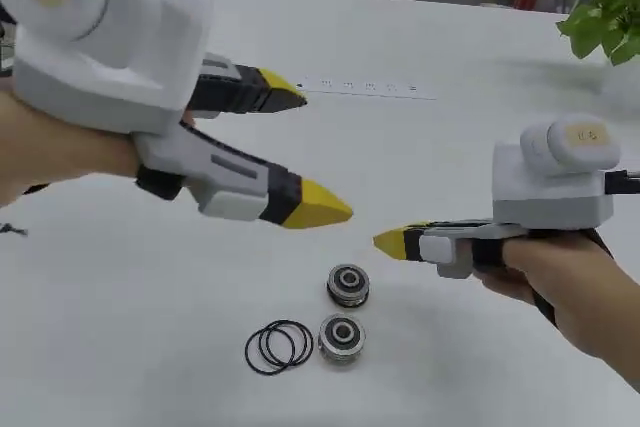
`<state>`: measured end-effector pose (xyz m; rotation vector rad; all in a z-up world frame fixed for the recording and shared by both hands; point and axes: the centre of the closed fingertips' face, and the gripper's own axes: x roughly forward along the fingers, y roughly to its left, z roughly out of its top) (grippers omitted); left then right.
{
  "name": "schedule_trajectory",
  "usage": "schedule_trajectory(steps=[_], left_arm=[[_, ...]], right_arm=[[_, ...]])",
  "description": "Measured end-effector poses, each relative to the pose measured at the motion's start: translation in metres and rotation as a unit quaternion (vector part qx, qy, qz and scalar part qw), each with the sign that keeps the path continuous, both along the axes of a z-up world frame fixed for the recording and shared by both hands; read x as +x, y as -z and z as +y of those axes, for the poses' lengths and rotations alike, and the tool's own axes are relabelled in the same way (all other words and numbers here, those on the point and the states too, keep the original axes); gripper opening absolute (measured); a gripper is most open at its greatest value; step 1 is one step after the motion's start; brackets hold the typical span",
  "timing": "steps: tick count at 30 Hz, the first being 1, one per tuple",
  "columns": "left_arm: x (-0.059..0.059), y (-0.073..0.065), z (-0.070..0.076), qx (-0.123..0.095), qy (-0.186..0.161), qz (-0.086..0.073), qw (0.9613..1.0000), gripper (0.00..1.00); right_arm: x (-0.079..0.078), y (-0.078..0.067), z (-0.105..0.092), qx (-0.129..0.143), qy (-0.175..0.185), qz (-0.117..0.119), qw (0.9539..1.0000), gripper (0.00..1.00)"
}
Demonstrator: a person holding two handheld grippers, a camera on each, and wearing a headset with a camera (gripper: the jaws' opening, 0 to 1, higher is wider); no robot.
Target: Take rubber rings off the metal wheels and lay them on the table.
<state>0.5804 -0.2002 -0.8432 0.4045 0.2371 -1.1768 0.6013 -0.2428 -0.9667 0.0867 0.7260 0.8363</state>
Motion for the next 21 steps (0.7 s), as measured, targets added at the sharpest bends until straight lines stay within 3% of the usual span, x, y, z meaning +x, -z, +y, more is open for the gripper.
schedule_trajectory(steps=[4,7,9,11,14,15,17,18,21], left_arm=[[0.011,0.01,-0.014,-0.008,0.004,-0.002,1.0,0.65],[0.012,0.029,-0.024,-0.035,0.01,0.044,0.9984,0.59],[0.017,0.045,-0.024,-0.019,0.006,0.031,0.9993,0.57],[0.019,0.064,-0.022,0.0,-0.004,0.029,0.9996,0.55],[0.019,0.083,-0.019,0.01,-0.02,0.022,0.9995,0.5],[0.02,0.091,-0.017,0.006,-0.029,0.024,0.9993,0.49],[0.016,0.104,-0.017,0.023,-0.025,0.034,0.9988,0.48],[0.016,0.111,-0.015,0.036,-0.023,0.027,0.9987,0.48],[0.015,0.121,-0.017,0.034,-0.031,0.032,0.9984,0.46]], right_arm=[[0.001,0.001,-0.001,-0.001,0.001,0.0,1.0,0.09],[0.001,0.002,-0.002,-0.003,0.002,0.001,1.0,0.08],[0.002,0.003,-0.004,-0.005,0.003,0.002,1.0,0.08],[0.002,0.005,-0.004,-0.006,0.004,0.003,1.0,0.08],[0.002,0.008,-0.006,-0.01,0.005,0.006,0.9999,0.08],[0.002,0.008,-0.006,-0.011,0.005,0.007,0.9999,0.08],[0.002,0.009,-0.006,-0.01,0.004,0.008,0.9999,0.08],[0.002,0.009,-0.005,-0.01,0.003,0.009,0.9999,0.08],[0.0,0.012,-0.004,-0.016,-0.003,0.011,0.9998,0.08]])
